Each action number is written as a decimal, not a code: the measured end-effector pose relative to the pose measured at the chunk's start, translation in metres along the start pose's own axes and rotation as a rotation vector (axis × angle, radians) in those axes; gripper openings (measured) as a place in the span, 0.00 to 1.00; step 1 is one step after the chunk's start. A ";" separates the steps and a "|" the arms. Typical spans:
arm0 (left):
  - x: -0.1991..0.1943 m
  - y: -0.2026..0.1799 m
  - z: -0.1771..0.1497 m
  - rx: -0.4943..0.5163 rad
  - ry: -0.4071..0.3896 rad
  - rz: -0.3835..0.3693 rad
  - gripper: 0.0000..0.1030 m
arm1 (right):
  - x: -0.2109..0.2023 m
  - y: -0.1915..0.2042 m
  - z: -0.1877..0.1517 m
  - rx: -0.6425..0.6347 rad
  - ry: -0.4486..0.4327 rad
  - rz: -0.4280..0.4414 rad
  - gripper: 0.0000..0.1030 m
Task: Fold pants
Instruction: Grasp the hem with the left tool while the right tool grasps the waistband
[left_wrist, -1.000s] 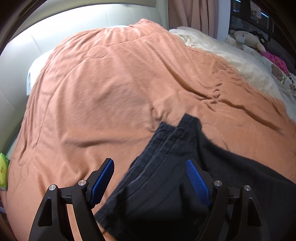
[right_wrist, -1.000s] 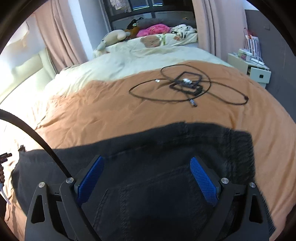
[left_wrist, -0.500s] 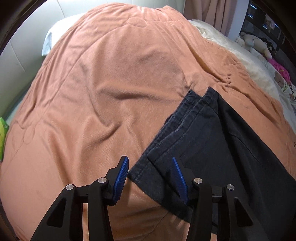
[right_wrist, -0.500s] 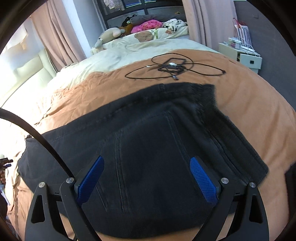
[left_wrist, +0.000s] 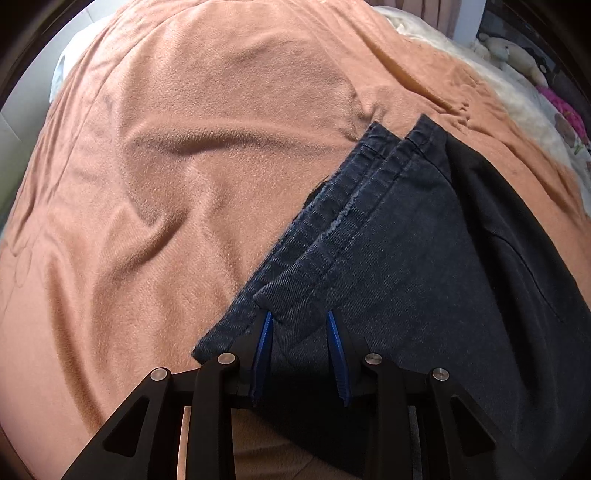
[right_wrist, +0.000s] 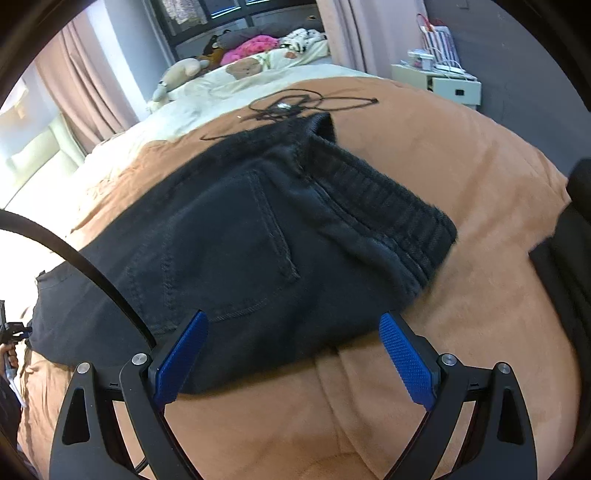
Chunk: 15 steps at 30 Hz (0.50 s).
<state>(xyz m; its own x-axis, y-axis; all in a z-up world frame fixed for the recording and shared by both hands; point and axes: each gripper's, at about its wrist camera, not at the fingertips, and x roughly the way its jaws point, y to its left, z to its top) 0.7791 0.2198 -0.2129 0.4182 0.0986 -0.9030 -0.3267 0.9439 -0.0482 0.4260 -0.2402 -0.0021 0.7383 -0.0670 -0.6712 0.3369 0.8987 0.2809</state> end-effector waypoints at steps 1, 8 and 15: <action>0.001 -0.001 0.001 -0.001 0.000 0.006 0.33 | -0.001 0.000 0.000 0.002 0.001 0.003 0.92; -0.027 -0.003 0.001 0.006 -0.076 0.023 0.09 | 0.007 -0.006 -0.005 0.025 0.015 0.010 0.92; -0.046 0.011 -0.007 0.014 -0.077 0.059 0.12 | 0.009 -0.014 -0.004 0.048 0.013 0.033 0.92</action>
<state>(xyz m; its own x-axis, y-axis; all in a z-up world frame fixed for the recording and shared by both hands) 0.7510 0.2234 -0.1750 0.4630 0.1778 -0.8683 -0.3409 0.9400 0.0107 0.4255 -0.2515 -0.0152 0.7419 -0.0314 -0.6697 0.3402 0.8784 0.3357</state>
